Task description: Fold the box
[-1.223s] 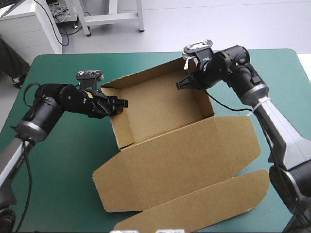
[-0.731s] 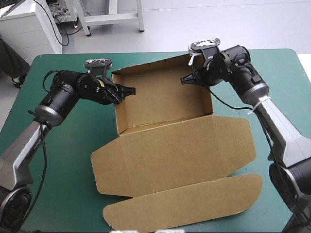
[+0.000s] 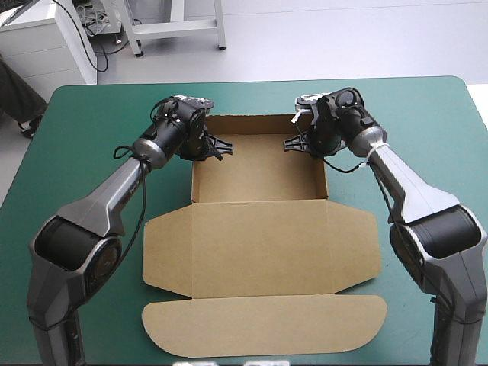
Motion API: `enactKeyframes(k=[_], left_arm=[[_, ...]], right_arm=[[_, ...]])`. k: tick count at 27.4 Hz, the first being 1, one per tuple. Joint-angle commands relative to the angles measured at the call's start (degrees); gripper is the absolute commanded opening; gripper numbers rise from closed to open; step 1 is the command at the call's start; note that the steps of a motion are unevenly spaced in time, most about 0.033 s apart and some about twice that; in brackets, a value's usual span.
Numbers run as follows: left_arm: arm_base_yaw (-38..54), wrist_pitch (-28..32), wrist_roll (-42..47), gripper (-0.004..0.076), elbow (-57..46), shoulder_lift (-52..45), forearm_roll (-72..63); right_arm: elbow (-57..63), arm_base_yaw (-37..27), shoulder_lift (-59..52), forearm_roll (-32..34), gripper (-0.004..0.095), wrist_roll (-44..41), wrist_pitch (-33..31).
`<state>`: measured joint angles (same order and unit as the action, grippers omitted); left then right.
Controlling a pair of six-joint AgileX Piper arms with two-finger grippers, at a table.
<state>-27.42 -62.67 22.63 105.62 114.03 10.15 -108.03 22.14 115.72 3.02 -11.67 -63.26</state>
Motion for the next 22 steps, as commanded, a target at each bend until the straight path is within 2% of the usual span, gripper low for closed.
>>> enactKeyframes(k=[1, 10, 18, 22], left_arm=[[-1.79, 7.68, -1.89, -0.0008, 2.17, -1.51, -3.90], [1.31, 9.62, -1.89, -0.0008, 2.17, 4.23, -6.66], [3.84, 9.68, -4.38, -0.0008, 2.17, 4.96, -11.91], [3.84, 9.68, -4.96, -0.0006, 2.17, 4.96, -11.90]], right_arm=[[-2.02, 0.00, -0.90, -5.30, -0.0020, 3.96, 3.61], [-2.50, -1.72, 4.91, -6.39, -0.0020, 6.74, 8.43], [-2.97, -2.12, 6.22, -6.12, -0.0020, 7.16, 9.19], [-5.45, -2.12, 6.22, -6.07, -0.0015, 7.33, 7.27]])
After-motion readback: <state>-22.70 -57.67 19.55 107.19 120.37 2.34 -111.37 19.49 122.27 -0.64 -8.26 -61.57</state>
